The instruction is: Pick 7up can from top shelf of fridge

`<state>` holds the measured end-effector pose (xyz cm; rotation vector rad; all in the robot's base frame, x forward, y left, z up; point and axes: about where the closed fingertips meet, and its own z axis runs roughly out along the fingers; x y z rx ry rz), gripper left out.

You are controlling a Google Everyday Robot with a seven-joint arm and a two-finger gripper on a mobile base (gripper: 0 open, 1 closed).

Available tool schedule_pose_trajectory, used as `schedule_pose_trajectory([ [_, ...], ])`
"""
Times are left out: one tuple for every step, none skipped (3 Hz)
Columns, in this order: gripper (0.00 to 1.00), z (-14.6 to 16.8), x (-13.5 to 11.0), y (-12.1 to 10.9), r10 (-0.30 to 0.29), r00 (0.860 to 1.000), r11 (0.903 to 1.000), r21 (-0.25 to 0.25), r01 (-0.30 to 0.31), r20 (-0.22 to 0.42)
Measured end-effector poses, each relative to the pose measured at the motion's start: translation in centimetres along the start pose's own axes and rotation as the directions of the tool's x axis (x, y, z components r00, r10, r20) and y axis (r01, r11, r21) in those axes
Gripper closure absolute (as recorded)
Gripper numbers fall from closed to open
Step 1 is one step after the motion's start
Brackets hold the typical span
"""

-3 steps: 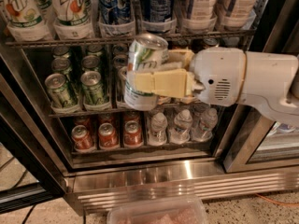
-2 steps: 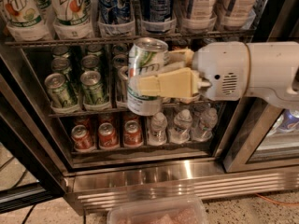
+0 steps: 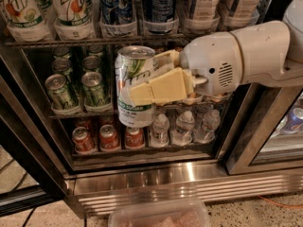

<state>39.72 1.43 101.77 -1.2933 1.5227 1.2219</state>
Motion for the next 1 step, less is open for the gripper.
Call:
schedule_pose_trajectory([
  [1.00, 0.00, 0.00, 0.00, 0.000, 1.000, 1.0000, 0.000, 0.000, 0.000],
])
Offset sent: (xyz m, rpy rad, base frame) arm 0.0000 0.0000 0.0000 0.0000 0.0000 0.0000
